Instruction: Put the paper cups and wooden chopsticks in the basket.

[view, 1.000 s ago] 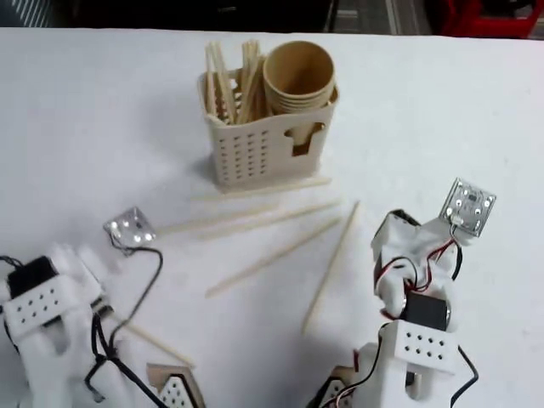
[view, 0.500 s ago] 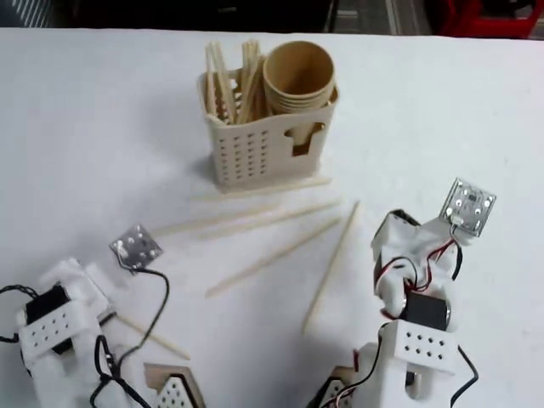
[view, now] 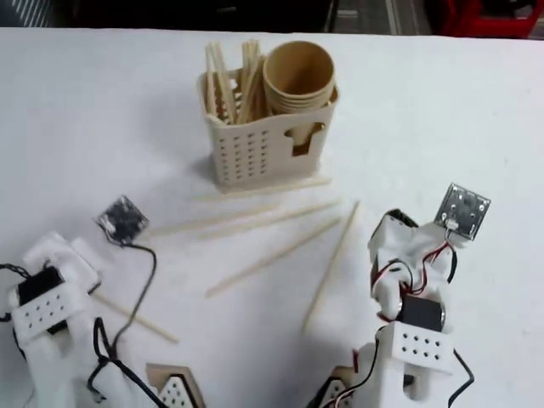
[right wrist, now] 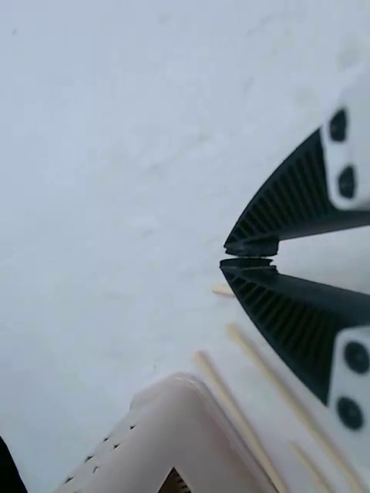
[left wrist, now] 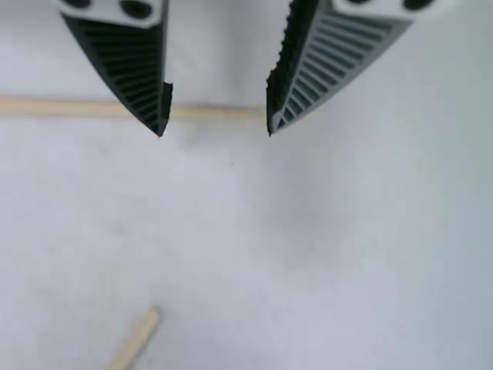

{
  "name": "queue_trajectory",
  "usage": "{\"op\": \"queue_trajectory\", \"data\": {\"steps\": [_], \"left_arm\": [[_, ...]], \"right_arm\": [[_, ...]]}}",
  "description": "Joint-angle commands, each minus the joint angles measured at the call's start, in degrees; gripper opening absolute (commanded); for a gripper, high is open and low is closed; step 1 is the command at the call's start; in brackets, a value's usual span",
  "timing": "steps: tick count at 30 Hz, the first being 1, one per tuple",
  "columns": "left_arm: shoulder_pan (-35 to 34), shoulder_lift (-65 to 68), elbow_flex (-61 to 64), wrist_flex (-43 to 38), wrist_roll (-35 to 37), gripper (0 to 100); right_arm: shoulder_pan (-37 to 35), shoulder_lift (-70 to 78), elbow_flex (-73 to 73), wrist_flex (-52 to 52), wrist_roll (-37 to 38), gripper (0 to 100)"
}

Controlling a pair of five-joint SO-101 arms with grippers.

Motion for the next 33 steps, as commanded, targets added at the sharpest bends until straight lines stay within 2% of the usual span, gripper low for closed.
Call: {"op": "queue_trajectory", "data": {"steps": [1, 6, 13, 16, 21, 25, 33], "left_arm": [[1.45, -1.01, -9.76, 11.52, 12.4, 21], [1.63, -1.01, -16.0, 22.24, 32.26, 21], [1.36, -0.57, -16.44, 23.91, 63.38, 20], [1.36, -0.57, -13.63, 23.82, 72.53, 21], [1.36, -0.57, -5.8, 23.12, 72.53, 21], [-1.01, -0.48, -1.23, 18.02, 72.79, 21], [-1.63, -0.4, 0.18, 16.53, 72.88, 21]], "right_arm": [[-0.48, -0.75, -0.62, -1.27, -0.18, 1.8], [-0.48, -0.75, -0.62, -1.19, -0.18, 1.8], [-0.48, -0.75, -0.62, -1.19, -0.18, 1.8], [-0.48, -0.75, -0.62, -1.19, -0.18, 1.8], [-0.31, -0.75, -0.62, -1.19, -0.26, 1.8], [-0.4, -0.84, -0.62, -1.19, -0.35, 1.8], [-0.31, -0.84, -0.62, -1.19, -0.35, 1.8]]}}
